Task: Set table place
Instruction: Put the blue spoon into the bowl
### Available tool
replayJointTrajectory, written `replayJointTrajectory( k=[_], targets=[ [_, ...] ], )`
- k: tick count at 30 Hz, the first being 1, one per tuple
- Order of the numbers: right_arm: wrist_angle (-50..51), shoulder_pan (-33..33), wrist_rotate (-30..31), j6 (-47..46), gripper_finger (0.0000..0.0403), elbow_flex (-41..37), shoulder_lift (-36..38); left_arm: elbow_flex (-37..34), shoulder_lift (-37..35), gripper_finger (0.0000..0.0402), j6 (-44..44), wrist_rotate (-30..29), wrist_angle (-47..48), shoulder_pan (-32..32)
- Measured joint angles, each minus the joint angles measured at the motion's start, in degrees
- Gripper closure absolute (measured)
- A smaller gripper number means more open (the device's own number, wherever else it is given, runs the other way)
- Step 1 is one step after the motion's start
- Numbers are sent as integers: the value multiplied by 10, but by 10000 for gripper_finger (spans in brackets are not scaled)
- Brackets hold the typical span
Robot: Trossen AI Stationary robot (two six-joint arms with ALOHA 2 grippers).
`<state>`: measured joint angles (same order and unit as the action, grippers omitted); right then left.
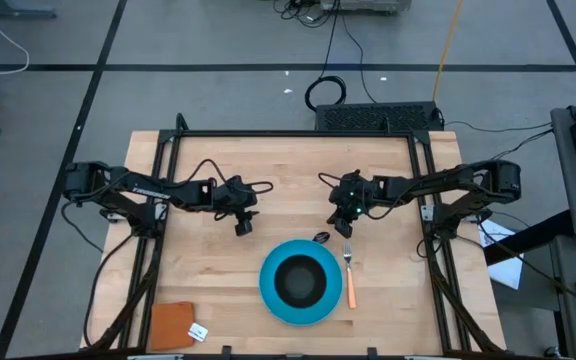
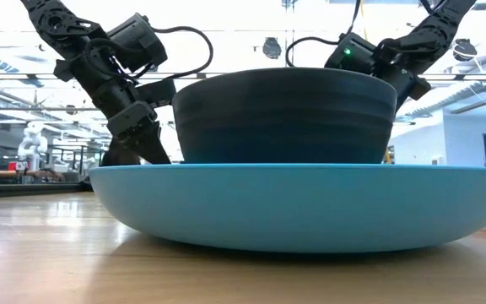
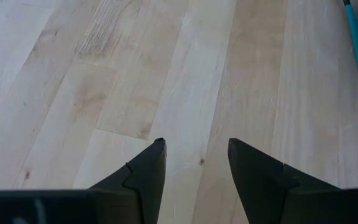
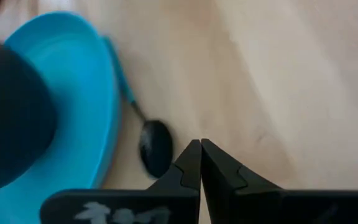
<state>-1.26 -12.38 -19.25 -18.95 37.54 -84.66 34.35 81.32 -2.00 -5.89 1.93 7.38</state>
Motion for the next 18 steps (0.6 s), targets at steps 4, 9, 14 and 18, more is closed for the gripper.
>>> replayJointTrajectory(
  k=[4, 9, 14, 18],
  targets=[
    [7, 9, -7, -3, 388, 0, 0, 0, 0, 222, 0, 0, 0, 0],
    [10, 10, -36, -18, 345, 0, 0, 0, 0, 222, 0, 0, 0, 0],
    [38, 10, -36, -29, 296, 0, 0, 0, 0, 222, 1, 0, 0, 0],
    [42, 10, -50, -44, 274, 0, 0, 0, 0, 222, 1, 0, 0, 0]
  ],
)
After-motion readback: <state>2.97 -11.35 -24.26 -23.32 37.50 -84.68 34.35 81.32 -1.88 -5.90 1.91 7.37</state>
